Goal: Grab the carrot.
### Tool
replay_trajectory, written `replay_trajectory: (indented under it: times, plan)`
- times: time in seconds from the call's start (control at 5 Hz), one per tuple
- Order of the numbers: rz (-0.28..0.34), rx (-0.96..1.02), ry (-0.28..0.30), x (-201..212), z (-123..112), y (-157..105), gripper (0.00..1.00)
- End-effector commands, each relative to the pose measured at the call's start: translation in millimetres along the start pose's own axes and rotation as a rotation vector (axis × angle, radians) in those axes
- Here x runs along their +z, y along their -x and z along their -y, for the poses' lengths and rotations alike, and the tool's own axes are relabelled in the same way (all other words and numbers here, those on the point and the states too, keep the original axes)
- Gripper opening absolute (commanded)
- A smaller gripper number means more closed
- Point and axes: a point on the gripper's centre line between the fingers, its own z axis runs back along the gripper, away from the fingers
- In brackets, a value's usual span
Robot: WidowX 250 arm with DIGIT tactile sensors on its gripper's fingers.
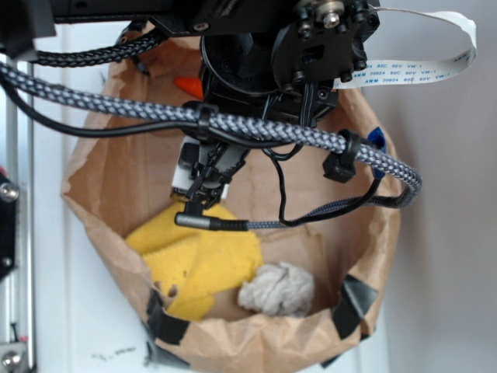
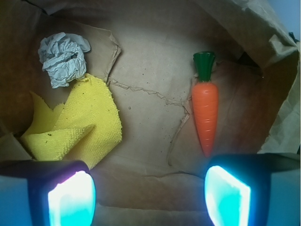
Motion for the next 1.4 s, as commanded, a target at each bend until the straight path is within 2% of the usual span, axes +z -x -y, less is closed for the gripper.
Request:
replay_trajectory:
  times: [0.0,0.4,0.6,0.8,1.0,1.2]
  plan:
    - [0.153,0.02,-0.113,-45.5,-4.4,-34.1,1.0]
    - [0.223,-0.019,-0.138,-72.4,-6.9,-47.3,1.0]
    - [0.228,-0.003,-0.167,-88.8,-17.8,-62.1,1.0]
    - [0.186,0.032,-0.167,-95.1,-34.1,-73.9,1.0]
    - [0.131,0.046,-0.146,-99.9,-47.6,-74.7,1.0]
    - [0.102,0.043,-0.149,-102.6,-58.1,-56.3,1.0]
